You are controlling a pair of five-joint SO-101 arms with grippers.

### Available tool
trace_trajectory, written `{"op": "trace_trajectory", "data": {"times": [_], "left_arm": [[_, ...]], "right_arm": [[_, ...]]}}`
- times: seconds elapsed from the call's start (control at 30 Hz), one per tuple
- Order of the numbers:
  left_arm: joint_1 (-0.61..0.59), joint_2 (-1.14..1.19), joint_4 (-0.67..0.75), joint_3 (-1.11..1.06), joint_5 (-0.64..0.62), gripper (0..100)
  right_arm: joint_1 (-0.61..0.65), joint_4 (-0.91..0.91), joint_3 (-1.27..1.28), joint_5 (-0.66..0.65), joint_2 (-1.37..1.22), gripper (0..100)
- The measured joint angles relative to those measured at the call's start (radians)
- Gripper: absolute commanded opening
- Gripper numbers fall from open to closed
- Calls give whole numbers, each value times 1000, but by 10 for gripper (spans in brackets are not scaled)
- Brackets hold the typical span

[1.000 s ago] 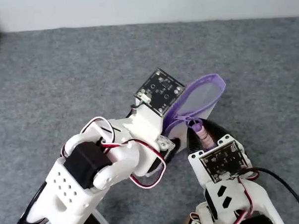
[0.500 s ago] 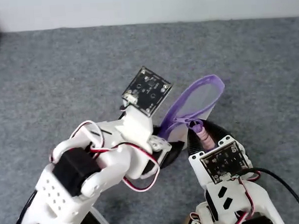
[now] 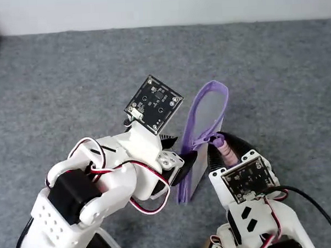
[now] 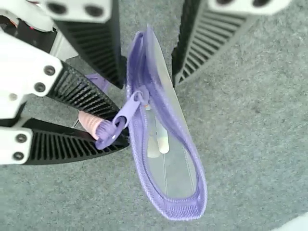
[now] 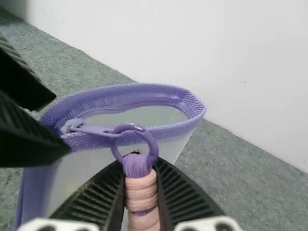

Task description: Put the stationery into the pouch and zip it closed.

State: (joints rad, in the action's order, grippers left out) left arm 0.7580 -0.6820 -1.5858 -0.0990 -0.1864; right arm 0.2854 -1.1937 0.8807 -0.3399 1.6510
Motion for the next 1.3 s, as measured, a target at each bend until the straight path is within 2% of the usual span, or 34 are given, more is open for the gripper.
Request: {"op": "trace_trajectory", "data": {"times": [0.37,0.5,0.6,1.0,1.3], "left_arm": [[2,123,35,0,0,140],[2,123,66,0,-2,14],[3,123,83,0,0,12],[6,124,103,0,-61,10],[8,124,103,2,-63,9]], "right_arm": [[0,0,-12,0,0,8],[-3,0,-18,0,0,8],[-31,2,-18,0,0,8],[-253,245,83,34,-2,7],[-365,400,176,37,-2,7]]}}
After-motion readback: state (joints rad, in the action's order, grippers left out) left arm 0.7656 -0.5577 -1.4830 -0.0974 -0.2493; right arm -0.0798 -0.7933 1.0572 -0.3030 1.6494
